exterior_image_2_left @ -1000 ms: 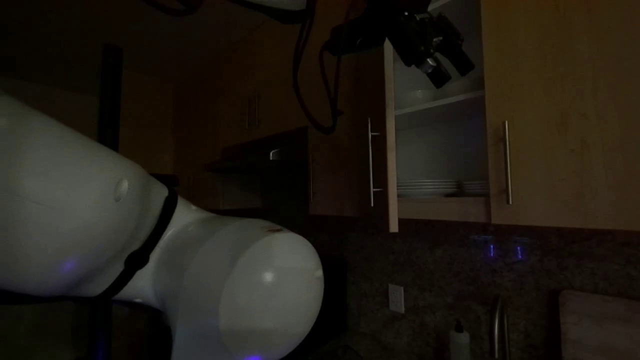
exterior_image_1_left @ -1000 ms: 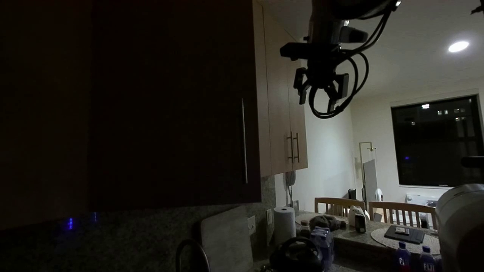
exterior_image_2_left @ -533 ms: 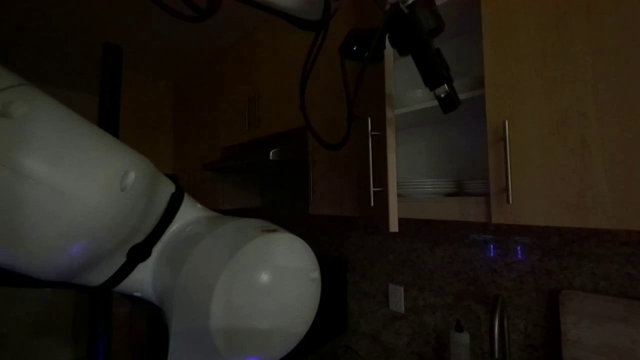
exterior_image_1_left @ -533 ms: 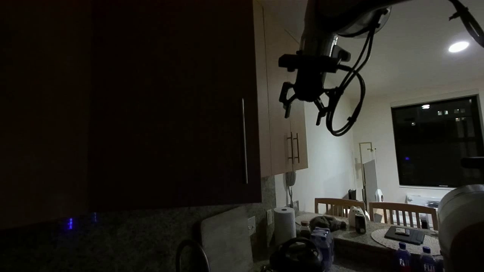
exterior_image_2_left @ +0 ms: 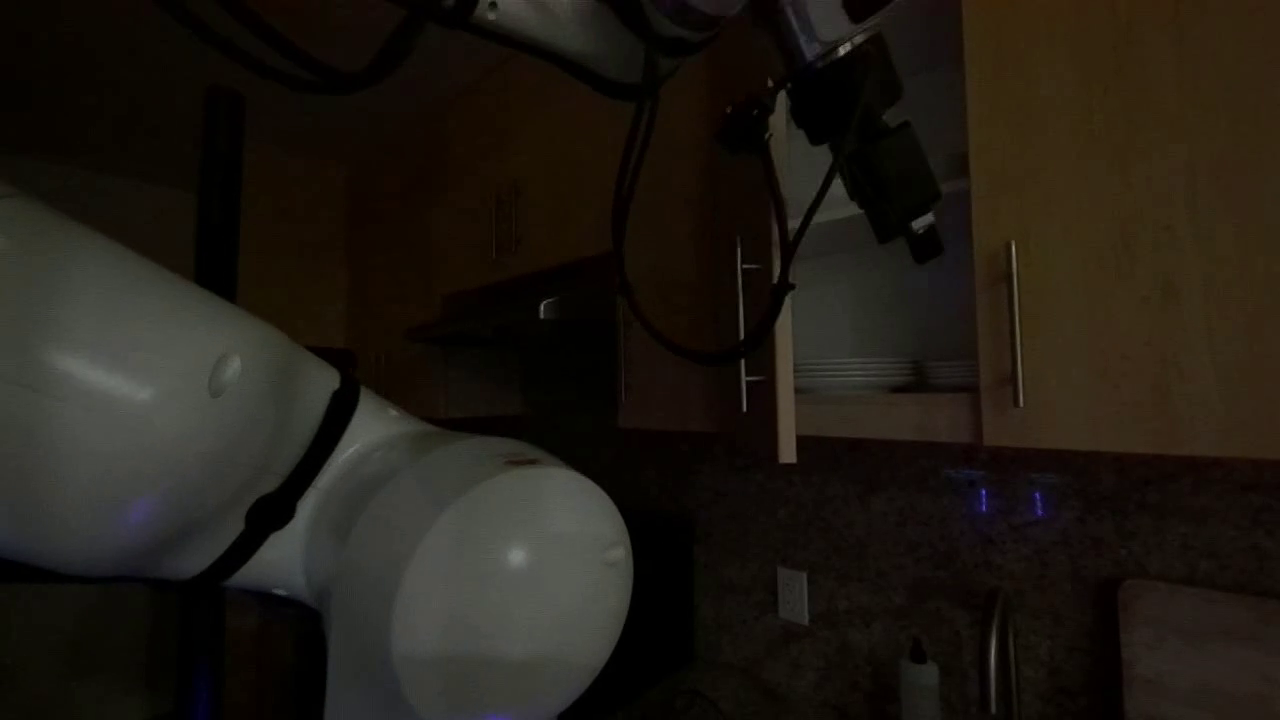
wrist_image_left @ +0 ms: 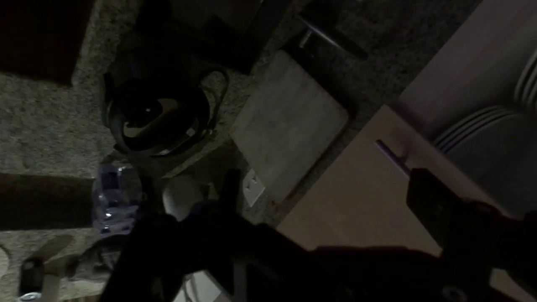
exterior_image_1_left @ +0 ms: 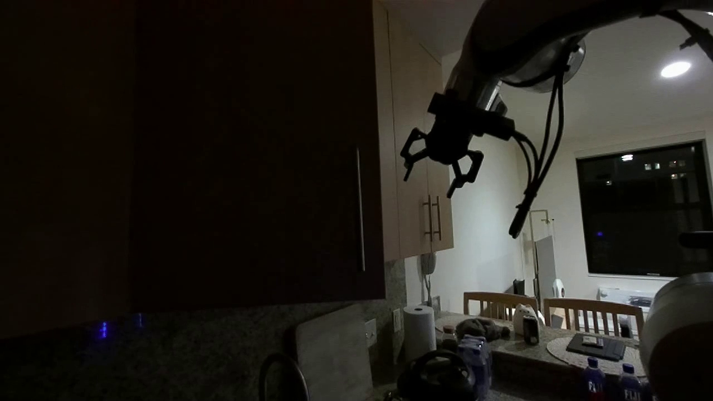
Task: Open the cabinet door on the right of the hood of the stove
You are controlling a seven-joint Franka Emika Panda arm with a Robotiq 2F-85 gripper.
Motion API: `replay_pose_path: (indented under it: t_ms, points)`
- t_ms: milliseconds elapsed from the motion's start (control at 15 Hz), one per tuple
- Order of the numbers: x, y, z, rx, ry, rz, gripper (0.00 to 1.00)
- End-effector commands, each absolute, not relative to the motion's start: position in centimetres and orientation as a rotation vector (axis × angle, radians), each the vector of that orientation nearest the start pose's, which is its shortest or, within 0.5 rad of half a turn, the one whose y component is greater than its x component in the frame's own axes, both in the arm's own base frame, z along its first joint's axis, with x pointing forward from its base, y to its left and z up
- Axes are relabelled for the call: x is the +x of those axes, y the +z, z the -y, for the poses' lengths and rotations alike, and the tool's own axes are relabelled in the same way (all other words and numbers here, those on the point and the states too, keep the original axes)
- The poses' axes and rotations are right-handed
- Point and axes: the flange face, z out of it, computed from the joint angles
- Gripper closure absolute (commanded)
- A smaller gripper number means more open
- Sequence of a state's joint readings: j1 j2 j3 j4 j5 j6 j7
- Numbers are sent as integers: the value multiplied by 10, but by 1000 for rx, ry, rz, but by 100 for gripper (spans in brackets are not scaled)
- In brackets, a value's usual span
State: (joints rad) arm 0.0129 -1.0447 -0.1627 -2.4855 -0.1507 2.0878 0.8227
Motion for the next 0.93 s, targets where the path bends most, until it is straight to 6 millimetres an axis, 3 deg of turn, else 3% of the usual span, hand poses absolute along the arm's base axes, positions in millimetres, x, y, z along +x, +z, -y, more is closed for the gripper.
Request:
replay_pose_path:
  t_ms: [0, 267, 867]
  points:
    - [266, 652, 65, -2483, -926, -972, 0]
    - [272, 653, 59, -2433, -906, -795, 0]
    - [285, 649, 57, -2337, -835, -691, 0]
